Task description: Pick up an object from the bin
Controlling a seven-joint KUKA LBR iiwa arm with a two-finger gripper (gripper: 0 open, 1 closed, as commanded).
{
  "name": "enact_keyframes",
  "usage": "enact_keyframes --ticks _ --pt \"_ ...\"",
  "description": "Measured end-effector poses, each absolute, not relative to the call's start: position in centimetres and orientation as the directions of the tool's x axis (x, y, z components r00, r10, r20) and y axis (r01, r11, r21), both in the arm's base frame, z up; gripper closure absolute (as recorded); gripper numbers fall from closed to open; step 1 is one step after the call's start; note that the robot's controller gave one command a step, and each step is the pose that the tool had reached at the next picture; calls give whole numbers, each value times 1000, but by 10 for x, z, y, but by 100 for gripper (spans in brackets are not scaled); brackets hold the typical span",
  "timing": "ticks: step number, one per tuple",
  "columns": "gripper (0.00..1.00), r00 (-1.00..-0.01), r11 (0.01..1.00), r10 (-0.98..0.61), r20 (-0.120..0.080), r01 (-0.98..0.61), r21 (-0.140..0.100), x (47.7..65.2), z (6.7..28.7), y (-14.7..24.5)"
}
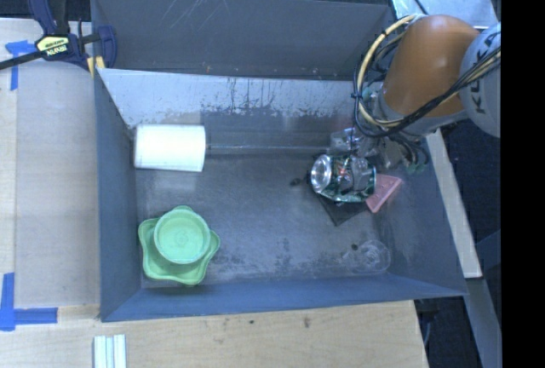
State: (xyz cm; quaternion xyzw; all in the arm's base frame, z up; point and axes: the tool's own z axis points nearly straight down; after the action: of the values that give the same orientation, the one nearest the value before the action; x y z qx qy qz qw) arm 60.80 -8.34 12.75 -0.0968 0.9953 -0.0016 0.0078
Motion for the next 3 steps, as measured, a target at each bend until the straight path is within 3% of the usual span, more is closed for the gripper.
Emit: enact_keyframes --ticks 1,2,3 --pt "100 -979 979 -203 10 -203 4 591 142 -77" --pt "100 -977 977 -212 -15 -212 -5 613 126 -77" --pt "100 -975 975 -221 6 -221 3 600 153 -78"
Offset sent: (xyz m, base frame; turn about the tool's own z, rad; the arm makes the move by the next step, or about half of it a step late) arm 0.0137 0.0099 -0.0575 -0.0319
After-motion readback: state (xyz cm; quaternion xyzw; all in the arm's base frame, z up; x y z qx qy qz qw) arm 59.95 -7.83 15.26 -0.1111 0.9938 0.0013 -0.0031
